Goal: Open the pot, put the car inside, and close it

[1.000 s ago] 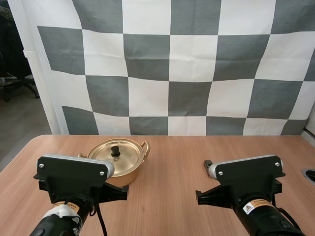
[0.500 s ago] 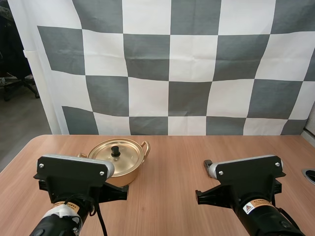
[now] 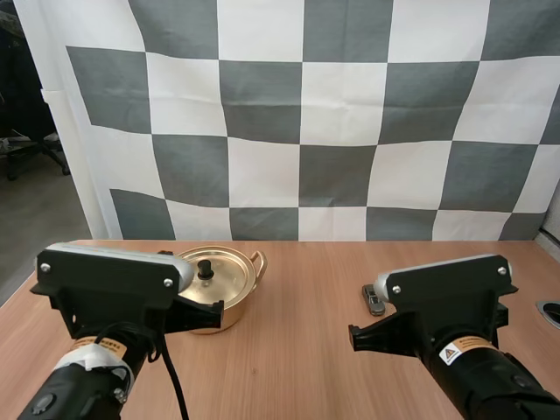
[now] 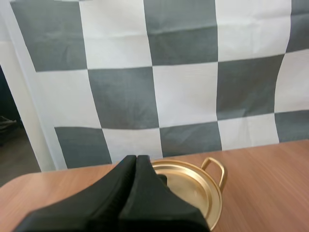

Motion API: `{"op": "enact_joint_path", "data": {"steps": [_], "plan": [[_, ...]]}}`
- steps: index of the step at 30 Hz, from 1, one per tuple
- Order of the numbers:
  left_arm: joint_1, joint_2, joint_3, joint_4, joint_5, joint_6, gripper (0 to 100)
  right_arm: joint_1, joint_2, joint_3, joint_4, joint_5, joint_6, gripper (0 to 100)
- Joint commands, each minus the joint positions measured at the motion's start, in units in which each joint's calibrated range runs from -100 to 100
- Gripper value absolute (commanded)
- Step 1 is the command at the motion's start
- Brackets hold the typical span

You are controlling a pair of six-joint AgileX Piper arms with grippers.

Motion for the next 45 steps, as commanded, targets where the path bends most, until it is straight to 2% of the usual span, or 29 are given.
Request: {"op": "enact_joint_path", "data": {"steps": [1,7,15,19,23,30,36,43,45], "plan": [[0.03,0.0,-5.0,0.0,0.0,0.0,0,0.0,0.0,-4.8,0.0,-0.2,0.0,0],[0.03,0.0,-11.0,4.0,4.6,0.0,0,0.0,0.0,-9.4,0.0,-0.2,0.0,0],[0.03,0.0,-15.8,5.0,5.5,0.4,0,0.0,0.0,-10.4,0.8,2.2,0.0,0],[0.03,5.6,-17.0,4.1,6.0,0.4,0,0.0,4.4,-10.4,0.0,1.7,0.0,0],[0.03,14.4,-19.7,3.8,6.8,0.4,0,0.0,12.0,-12.4,0.0,1.8,0.0,0],[0.03,29.0,-28.2,3.9,16.8,2.5,0,0.0,30.0,-24.5,0.1,8.3,0.0,0],[0.03,42.0,-33.5,3.8,18.8,2.7,0,0.0,44.9,-34.9,-0.1,16.3,0.0,0],[0.03,57.9,-39.1,3.8,25.5,6.1,0,0.0,57.6,-42.0,-2.2,21.8,0.0,0],[0.03,61.4,-40.9,3.8,27.8,6.1,9,0.0,60.2,-42.7,-3.2,22.1,0.0,3]]}}
